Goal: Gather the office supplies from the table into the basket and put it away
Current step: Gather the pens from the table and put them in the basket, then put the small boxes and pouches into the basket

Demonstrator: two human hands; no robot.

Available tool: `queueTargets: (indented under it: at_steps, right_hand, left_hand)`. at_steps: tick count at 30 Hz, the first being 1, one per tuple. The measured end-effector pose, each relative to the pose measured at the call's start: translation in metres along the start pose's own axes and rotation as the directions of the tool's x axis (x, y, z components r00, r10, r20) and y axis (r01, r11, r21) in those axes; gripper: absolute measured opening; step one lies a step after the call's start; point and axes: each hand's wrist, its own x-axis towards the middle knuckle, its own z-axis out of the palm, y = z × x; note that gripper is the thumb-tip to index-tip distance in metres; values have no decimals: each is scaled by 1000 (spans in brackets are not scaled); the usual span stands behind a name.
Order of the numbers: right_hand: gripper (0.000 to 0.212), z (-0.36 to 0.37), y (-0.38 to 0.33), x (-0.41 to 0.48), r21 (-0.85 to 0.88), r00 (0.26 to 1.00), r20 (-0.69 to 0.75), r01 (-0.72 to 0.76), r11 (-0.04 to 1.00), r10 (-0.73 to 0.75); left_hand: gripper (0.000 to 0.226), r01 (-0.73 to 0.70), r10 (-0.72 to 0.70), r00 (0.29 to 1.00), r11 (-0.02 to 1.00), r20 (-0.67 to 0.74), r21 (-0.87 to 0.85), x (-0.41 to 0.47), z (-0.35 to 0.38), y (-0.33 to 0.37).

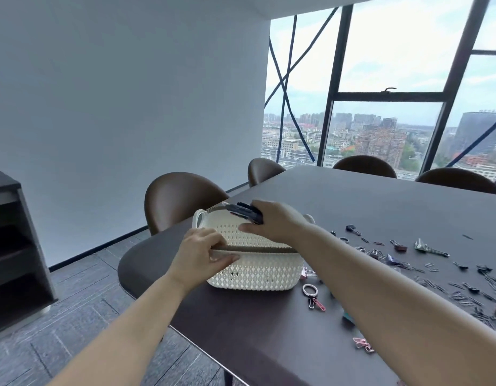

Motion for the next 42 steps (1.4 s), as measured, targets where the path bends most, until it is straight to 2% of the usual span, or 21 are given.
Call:
queueTargets:
  at_steps: [2,4,6,8,10,14,19,21,23,25,27,29,30,31,32,33,35,37,39,42]
  right_hand:
    - [39,13,5,5,-44,999,40,-26,999,28]
    - [41,19,9,9,-41,996,75,-38,998,41]
    - [42,20,10,11,-14,994,102,-31,999,32]
    - [51,19,8,11,3,994,107,-36,999,36]
    - [50,21,9,10,20,996,87,-34,999,32]
    - [29,24,12,1,80,997,-68,-20,997,25]
    - [22,25,21,-25,14,945,-328,29,999,-23]
    - [19,21,32,-41,35,914,-402,72,997,-51]
    - [14,14,49,-63,74,920,-392,58,996,-24]
    - [13,9,70,-89,48,926,-375,-19,999,35]
    - [15,9,95,-118,17,931,-341,-130,991,128]
    - [15,12,117,-148,-16,935,-275,-236,972,222]
    - [14,14,126,-162,-33,938,-242,-262,964,247]
    - [13,15,133,-176,-35,940,-212,-281,959,267]
    - [11,14,139,-190,-28,939,-186,-299,954,289]
    - [11,13,144,-203,-25,935,-165,-323,946,315]
    - [13,8,152,-228,-37,923,-149,-363,931,354]
    - [14,3,162,-250,-50,912,-142,-394,918,384]
    - [16,-2,172,-270,-52,896,-140,-431,901,420]
    - [23,-8,186,-295,-73,856,-139,-510,857,498]
  left_hand:
    - [45,63,-65,996,997,-54,-41,-6,5,0]
    - [40,135,-129,986,990,-103,49,-13,13,-1]
    - [49,198,-182,975,971,-124,132,-17,19,-1]
    - [53,208,-194,974,969,-114,131,-15,19,-1]
    - [54,207,-198,976,973,-91,106,-13,18,-1]
    - [55,188,-180,980,976,-82,114,-10,17,-1]
    - [63,227,-230,973,963,9,148,0,18,3]
    - [58,234,-247,968,954,47,186,5,21,6]
    - [44,246,-255,967,953,29,177,9,21,13]
    - [33,144,-136,989,974,-58,173,9,27,28]
    - [25,-72,87,993,983,-84,171,8,43,56]
    - [27,-230,222,971,970,93,78,5,68,90]
    - [35,-219,207,945,976,253,19,2,82,104]
    - [49,-155,141,883,988,448,-6,-1,97,113]
    - [64,-83,45,791,996,610,34,-2,110,121]
    - [77,-40,-48,701,994,712,106,-2,121,126]
    - [88,22,-174,606,979,776,202,0,139,132]
    - [91,86,-238,579,969,780,232,1,150,141]
    - [91,107,-234,568,972,789,211,2,158,158]
    - [94,118,-151,573,988,806,101,-2,168,187]
